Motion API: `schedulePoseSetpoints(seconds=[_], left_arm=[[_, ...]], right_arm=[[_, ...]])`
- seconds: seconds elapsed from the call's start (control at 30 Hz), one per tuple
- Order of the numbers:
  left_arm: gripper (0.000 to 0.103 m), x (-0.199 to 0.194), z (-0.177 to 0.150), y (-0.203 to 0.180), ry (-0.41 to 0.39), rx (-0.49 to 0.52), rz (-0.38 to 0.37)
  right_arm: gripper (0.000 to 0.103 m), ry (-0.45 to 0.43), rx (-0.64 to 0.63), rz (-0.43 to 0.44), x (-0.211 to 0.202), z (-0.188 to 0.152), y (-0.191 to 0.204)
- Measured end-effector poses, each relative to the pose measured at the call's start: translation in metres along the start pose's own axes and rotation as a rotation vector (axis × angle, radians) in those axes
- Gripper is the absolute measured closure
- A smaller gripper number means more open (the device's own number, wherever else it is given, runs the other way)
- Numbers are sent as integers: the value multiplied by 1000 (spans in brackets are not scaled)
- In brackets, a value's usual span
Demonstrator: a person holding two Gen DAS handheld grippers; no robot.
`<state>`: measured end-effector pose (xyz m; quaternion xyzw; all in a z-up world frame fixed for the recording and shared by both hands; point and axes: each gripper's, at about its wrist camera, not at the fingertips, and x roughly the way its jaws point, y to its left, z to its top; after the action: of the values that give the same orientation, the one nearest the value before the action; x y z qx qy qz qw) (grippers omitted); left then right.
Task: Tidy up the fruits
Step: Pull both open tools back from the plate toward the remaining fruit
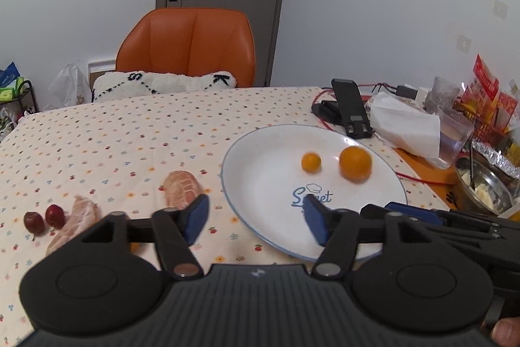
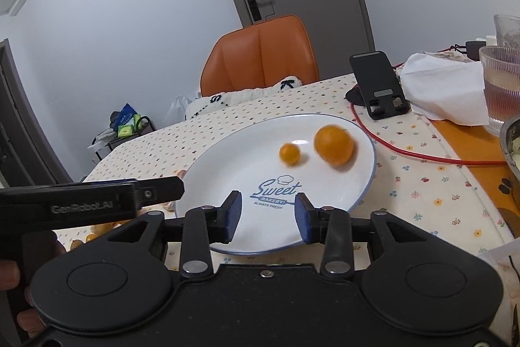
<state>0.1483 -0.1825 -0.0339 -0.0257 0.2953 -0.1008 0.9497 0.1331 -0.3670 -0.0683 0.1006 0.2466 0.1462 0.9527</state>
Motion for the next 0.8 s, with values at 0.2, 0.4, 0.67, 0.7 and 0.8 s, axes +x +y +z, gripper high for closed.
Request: schedulePoseSetpoints(seconds=[0.2, 0.4, 0.67, 0.7, 0.8], left_arm=[[19, -18, -1, 10, -36, -9, 49], [18, -37, -2, 25, -62, -29, 89], [14, -63, -6, 47, -79, -59, 134], [14, -66, -7, 49, -81, -62, 137], [13, -74, -8, 55, -91, -65, 157]], right_arm=[[48, -10, -24, -5, -5, 2, 11], [19, -32, -31, -13, -13, 5, 22], [0, -36, 1, 25, -21, 8, 31], [0, -37, 3, 26, -22, 8, 33], [0, -35, -4, 22, -24, 8, 37]])
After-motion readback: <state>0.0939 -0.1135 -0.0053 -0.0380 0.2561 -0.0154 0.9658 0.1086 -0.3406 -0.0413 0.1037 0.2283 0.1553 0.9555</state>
